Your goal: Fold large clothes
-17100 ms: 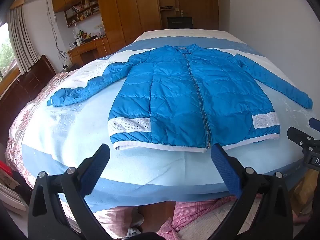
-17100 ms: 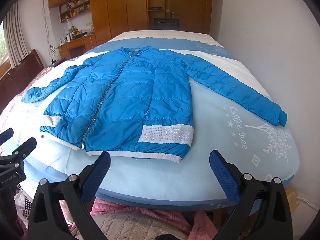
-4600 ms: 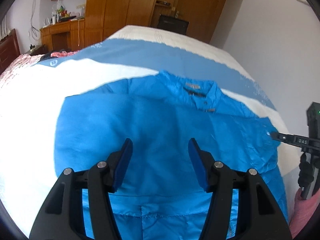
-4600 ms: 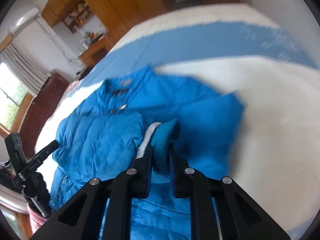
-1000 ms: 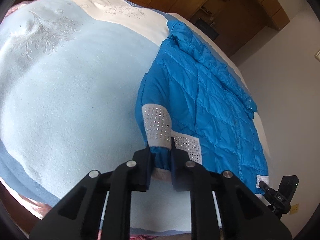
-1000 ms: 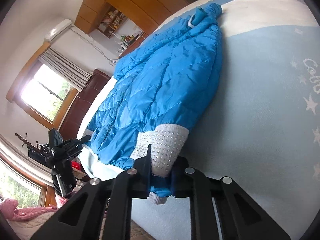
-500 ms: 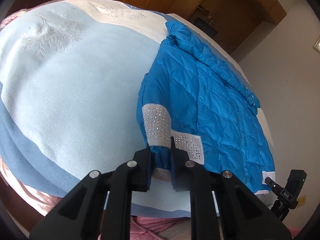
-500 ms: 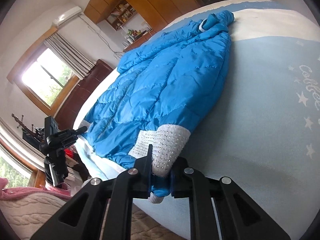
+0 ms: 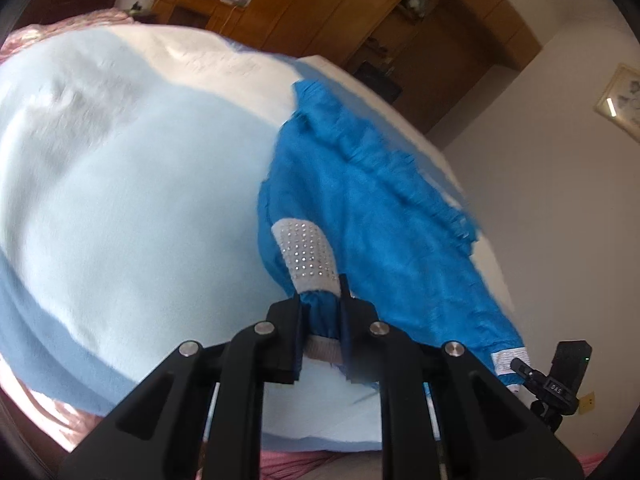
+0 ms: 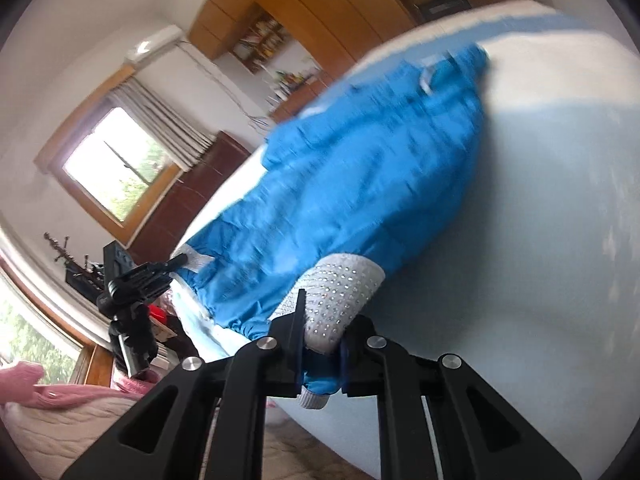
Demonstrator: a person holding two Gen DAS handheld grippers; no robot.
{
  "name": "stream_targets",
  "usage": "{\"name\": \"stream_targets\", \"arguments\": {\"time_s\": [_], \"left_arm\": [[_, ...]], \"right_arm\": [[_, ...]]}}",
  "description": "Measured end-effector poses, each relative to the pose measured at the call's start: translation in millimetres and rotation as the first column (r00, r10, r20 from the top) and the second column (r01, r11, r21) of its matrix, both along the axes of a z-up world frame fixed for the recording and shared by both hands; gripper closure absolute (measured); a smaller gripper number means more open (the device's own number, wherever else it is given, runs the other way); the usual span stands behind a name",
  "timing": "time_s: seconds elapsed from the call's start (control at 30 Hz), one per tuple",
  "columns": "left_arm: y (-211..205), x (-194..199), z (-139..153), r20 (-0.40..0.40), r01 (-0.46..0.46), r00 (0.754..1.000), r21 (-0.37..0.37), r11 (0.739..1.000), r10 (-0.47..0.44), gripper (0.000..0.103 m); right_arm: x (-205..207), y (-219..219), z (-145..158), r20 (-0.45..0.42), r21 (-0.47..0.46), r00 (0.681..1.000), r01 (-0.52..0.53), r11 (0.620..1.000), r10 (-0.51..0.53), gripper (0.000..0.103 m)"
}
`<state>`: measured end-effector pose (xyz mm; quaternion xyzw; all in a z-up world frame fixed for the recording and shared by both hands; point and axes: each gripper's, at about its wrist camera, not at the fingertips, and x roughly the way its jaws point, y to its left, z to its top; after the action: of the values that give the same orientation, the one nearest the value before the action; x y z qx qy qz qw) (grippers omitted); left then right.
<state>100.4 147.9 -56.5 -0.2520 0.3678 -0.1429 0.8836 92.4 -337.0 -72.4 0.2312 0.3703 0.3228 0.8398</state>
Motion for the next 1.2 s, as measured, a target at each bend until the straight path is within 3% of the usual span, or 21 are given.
{"name": "stream_targets", "arguments": {"time_s": [0.27,0.47,0.6,0.83,1.2], "left_arm": [[-20,61,70,0.116,0.087,0.990,-0.007,0.996,-0.086,0.091],[-33,131,107,0.140,0.123,0.983,-0.036,0.992,-0.117,0.091],[-46,178,120,0.147,0.141,0.980,-0.038,0.989,-0.134,0.091],[-63,267,111,0.106,0.157,0.983,-0.049,0.986,-0.151,0.090],[-84,399,45,-0.072,0.127,0.989,-0.040,0.991,-0.130,0.086]], "right_arm": [[46,-7,69,0.067,-0.018,0.998,-0.008,1.000,0.009,0.092],[112,-31,107,0.019,0.049,0.999,0.030,0.998,-0.031,0.092],[156,-37,117,-0.014,0.064,0.999,0.051,0.997,-0.050,0.092],[240,-47,110,-0.094,0.107,0.992,0.091,0.990,-0.081,0.092],[347,-60,50,-0.251,0.124,0.963,0.138,0.983,-0.103,0.089]]}}
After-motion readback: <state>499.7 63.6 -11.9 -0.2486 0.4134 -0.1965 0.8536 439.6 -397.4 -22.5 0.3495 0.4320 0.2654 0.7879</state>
